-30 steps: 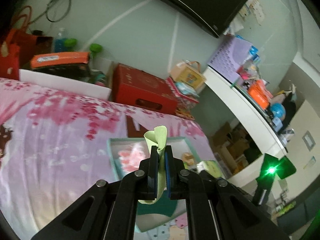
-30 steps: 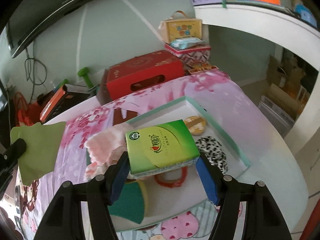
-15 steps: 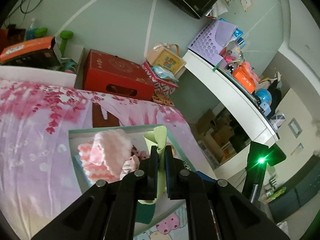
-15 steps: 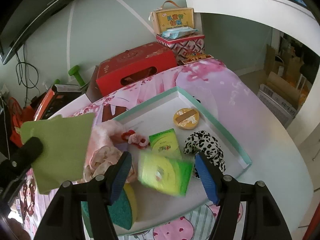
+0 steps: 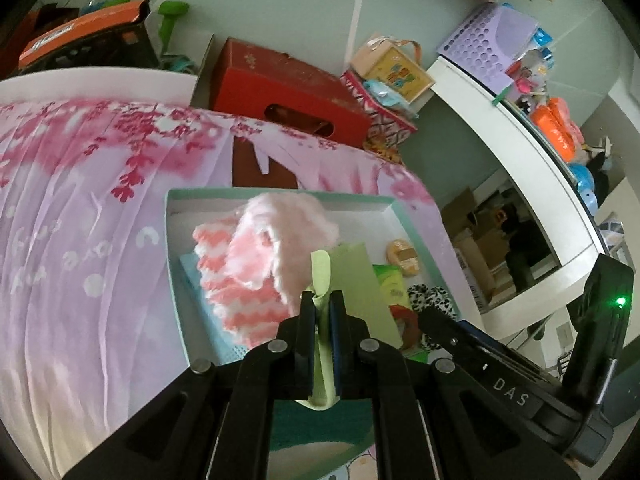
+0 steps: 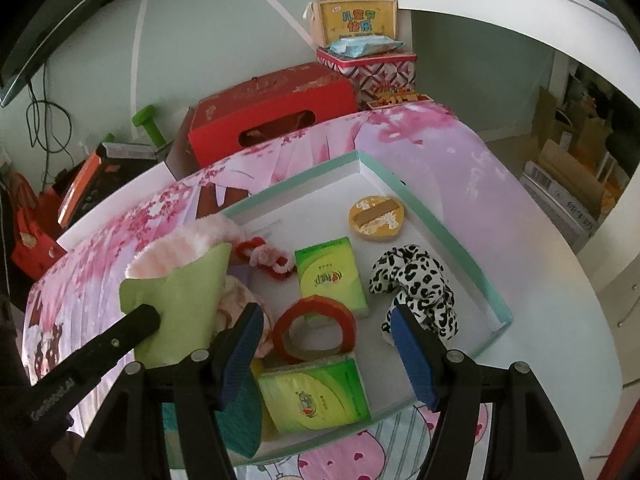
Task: Organize soft objects
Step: 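Lower the tissue pack and lime cloth into the tray and open both tools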
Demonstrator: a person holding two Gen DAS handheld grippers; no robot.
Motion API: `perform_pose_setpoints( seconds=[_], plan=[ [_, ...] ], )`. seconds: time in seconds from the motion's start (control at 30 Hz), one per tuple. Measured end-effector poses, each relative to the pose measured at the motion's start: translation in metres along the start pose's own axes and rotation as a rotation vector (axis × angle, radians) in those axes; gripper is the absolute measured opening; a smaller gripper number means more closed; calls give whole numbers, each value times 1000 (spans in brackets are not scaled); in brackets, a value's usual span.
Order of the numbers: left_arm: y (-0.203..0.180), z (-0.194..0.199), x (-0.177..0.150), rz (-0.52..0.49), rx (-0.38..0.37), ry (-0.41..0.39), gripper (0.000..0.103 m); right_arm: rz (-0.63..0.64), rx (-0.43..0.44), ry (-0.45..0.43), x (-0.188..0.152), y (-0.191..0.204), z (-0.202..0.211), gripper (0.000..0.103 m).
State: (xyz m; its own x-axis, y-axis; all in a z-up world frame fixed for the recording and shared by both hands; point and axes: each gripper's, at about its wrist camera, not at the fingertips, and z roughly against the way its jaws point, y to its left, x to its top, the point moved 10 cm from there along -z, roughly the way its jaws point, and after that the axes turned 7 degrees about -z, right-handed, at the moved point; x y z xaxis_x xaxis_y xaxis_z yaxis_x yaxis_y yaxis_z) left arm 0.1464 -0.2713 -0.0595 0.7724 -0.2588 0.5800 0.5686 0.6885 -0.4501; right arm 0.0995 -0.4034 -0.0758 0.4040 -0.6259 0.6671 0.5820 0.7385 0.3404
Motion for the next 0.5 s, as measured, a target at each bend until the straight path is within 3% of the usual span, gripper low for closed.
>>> perform_pose_setpoints(
  seconds=[0.07,0.13,0.37,0.5],
  plan=[
    [1,3,0,5,1,6,15,5,-4,6,-1,0,-1,69],
    [2,6,0,11,7,10,43,11,-9,9,-2,1,0,69],
    [5,21,3,33,18,11,53,21,-20,25,-5,1,-1,70],
    [13,36,4,27,77,-2,69,29,-32,26,-5,2,1,74]
  ],
)
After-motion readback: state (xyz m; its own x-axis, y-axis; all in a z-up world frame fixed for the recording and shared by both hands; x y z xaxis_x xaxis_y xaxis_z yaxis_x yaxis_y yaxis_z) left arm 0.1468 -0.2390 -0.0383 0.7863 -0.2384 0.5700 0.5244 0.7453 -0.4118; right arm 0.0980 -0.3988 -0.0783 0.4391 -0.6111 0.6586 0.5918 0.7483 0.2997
